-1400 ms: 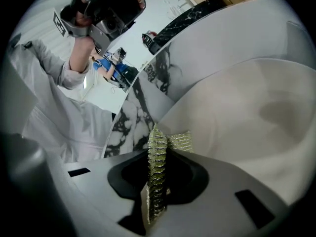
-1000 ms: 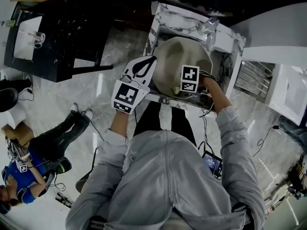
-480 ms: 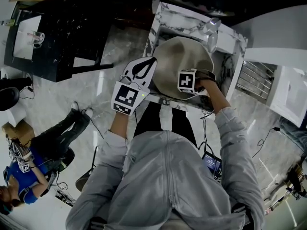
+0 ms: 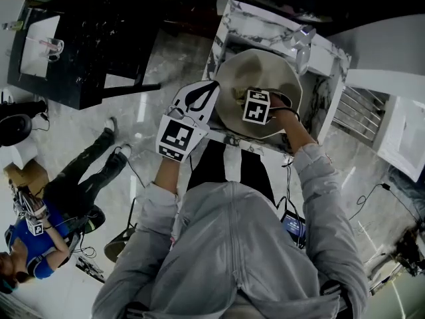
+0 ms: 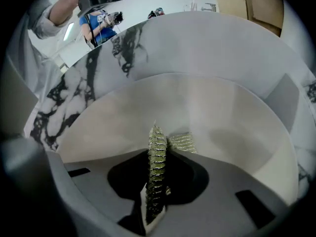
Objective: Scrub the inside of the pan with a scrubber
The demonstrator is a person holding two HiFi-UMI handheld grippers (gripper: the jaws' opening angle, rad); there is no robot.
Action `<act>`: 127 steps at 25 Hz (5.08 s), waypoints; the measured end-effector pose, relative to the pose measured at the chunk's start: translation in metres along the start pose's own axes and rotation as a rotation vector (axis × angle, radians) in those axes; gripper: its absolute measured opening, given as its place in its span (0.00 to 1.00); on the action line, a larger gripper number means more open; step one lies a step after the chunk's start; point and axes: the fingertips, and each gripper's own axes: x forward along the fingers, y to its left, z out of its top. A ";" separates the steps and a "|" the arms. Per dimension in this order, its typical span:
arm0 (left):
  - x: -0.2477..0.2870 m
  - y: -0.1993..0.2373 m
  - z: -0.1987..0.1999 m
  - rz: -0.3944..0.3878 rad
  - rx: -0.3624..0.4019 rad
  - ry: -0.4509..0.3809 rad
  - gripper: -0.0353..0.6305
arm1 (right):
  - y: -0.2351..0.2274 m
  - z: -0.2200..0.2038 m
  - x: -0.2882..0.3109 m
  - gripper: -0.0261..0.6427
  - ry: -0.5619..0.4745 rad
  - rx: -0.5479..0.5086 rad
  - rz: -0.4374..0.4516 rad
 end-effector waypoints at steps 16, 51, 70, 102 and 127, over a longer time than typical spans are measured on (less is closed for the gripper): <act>0.000 0.014 -0.007 0.026 -0.020 0.012 0.09 | -0.103 -0.017 -0.006 0.18 0.131 0.000 -0.429; 0.011 -0.002 -0.012 0.029 0.004 0.032 0.09 | -0.064 -0.073 -0.029 0.18 0.343 -0.044 -0.199; -0.006 -0.012 -0.002 0.045 -0.018 -0.014 0.09 | 0.051 -0.094 -0.043 0.18 0.535 -0.064 0.184; 0.000 -0.023 0.010 -0.004 -0.022 -0.043 0.09 | 0.003 -0.131 -0.088 0.18 0.831 -0.099 0.047; -0.012 -0.017 -0.010 0.007 -0.052 0.009 0.09 | -0.139 -0.059 -0.039 0.18 0.176 0.176 -0.656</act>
